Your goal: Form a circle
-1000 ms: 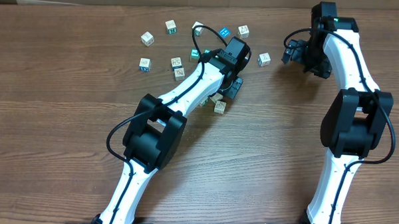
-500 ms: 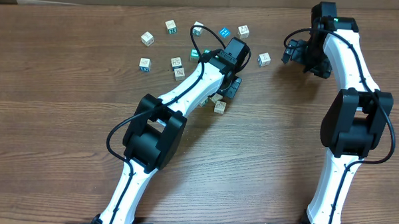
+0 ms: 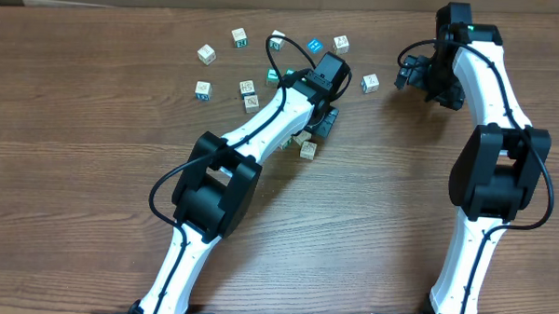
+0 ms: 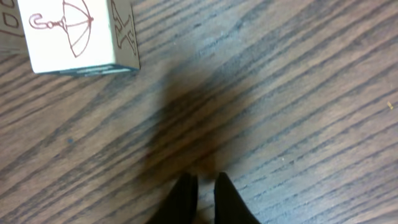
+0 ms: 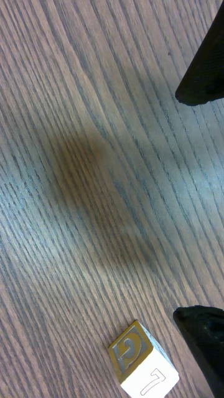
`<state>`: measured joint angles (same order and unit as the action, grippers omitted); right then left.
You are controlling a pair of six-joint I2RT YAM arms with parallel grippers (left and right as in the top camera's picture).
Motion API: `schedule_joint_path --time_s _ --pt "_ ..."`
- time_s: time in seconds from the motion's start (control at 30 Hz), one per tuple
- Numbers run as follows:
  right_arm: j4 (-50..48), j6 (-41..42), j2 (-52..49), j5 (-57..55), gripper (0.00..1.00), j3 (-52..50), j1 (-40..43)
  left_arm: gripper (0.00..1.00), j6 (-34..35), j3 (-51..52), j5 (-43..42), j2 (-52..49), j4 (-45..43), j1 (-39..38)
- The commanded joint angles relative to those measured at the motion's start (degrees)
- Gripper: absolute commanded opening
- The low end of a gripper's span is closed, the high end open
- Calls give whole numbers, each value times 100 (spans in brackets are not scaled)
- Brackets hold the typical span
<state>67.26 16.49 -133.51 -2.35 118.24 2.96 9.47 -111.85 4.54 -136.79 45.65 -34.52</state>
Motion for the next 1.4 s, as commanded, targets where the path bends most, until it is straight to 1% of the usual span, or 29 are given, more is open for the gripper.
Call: schedule_joint_path --time_s 0.0,0.07,0.2,0.27,0.37,0.43,0.53,0.63,0.77,0.9,1.03,1.23,1.37 --pt "-11 24 140 -11 100 125 7 15 105 -221 186 -68 -24 4" --pt "-11 24 140 -11 100 125 7 23 105 -522 278 -68 52 11" --pt "-11 24 140 -11 100 125 7 29 116 -1410 343 -66 490 66" --pt "-11 24 140 -11 100 125 7 37 251 -1827 367 -66 706 129" --pt "-11 24 140 -11 100 125 7 39 470 -2299 367 -68 981 299" --pt "-11 24 140 -11 100 125 7 40 669 -2424 382 -68 1113 435" --pt "-11 24 140 -11 100 125 7 40 1086 -2424 380 -74 1353 704" --pt "-11 24 140 -11 100 125 7 47 1563 -2286 376 -79 1589 994" --pt "-11 24 140 -11 100 125 7 50 1956 -2035 319 -79 1738 1394" --pt "-11 24 140 -11 100 125 7 52 1993 -1692 81 -79 1633 1698" --pt "-11 24 140 -11 100 125 7 53 1998 -1244 -17 -79 1349 1884" --pt "-11 24 140 -11 100 125 7 54 1991 -955 -160 -79 1082 1912" --pt "-11 24 140 -11 100 125 7 52 1991 -955 -162 -79 1097 1899"
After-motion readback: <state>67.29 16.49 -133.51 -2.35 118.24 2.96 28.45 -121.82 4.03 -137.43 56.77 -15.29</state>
